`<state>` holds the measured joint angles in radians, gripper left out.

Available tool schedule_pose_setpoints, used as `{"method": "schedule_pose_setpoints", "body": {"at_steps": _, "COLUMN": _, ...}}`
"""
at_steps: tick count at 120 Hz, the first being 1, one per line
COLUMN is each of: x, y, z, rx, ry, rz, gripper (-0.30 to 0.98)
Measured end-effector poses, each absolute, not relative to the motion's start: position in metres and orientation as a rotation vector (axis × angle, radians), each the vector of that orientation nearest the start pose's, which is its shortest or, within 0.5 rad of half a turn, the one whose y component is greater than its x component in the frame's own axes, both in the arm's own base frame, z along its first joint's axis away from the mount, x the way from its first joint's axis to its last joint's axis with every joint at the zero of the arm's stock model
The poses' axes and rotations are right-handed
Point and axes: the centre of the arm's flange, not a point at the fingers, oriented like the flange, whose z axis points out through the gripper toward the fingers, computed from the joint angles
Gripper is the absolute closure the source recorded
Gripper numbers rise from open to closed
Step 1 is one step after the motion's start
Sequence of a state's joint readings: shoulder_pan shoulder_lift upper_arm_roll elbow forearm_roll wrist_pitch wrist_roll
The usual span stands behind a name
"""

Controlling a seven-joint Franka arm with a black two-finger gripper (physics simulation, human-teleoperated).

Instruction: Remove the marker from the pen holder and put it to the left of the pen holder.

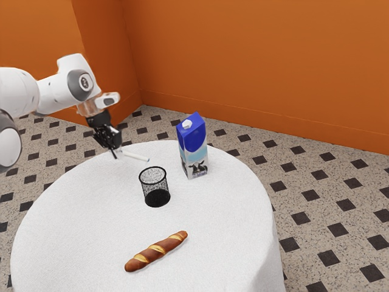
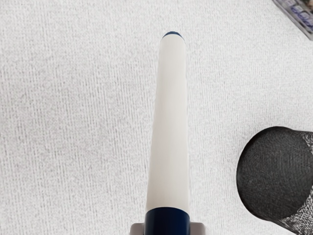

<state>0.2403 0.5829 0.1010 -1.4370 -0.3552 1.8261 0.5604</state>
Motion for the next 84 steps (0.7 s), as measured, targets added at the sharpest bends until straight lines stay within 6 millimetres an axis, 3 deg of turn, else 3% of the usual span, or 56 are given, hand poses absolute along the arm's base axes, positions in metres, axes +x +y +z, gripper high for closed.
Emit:
{"method": "schedule_pose_setpoints", "body": {"at_steps": 18, "x": 0.669, "y": 0.199, "z": 0.333, "rx": -3.431, "ry": 0.386, "rz": -0.029, "gripper": 0.78}}
{"method": "schedule_pose_setpoints", "body": {"at_steps": 36, "x": 0.669, "y": 0.203, "z": 0.325, "rx": -3.404, "ry": 0.554, "rz": -0.078, "gripper": 0.44}}
{"method": "schedule_pose_setpoints", "body": {"at_steps": 50, "x": 0.671, "y": 0.199, "z": 0.335, "rx": -3.356, "ry": 0.692, "rz": -0.099, "gripper": 0.25}}
{"method": "schedule_pose_setpoints", "body": {"at_steps": 52, "x": 0.671, "y": 0.195, "z": 0.347, "rx": -3.328, "ry": 0.724, "rz": -0.088, "gripper": 0.23}}
{"method": "schedule_pose_setpoints", "body": {"at_steps": 56, "x": 0.67, "y": 0.171, "z": 0.393, "rx": -3.232, "ry": 0.819, "rz": -0.062, "gripper": 0.2}}
{"method": "schedule_pose_setpoints", "body": {"at_steps": 63, "x": 0.649, "y": 0.121, "z": 0.516, "rx": -3.07, "ry": 0.923, "rz": -0.105, "gripper": 0.15}}
{"method": "schedule_pose_setpoints", "body": {"at_steps": 67, "x": 0.629, "y": 0.101, "z": 0.568, "rx": -3.019, "ry": 0.936, "rz": -0.113, "gripper": 0.13}}
{"method": "schedule_pose_setpoints", "body": {"at_steps": 73, "x": 0.607, "y": 0.082, "z": 0.615, "rx": -2.98, "ry": 0.923, "rz": -0.102, "gripper": 0.1}}
{"method": "schedule_pose_setpoints", "body": {"at_steps": 84, "x": 0.569, "y": 0.029, "z": 0.661, "rx": -2.94, "ry": 0.921, "rz": -0.032, "gripper": 0.07}}
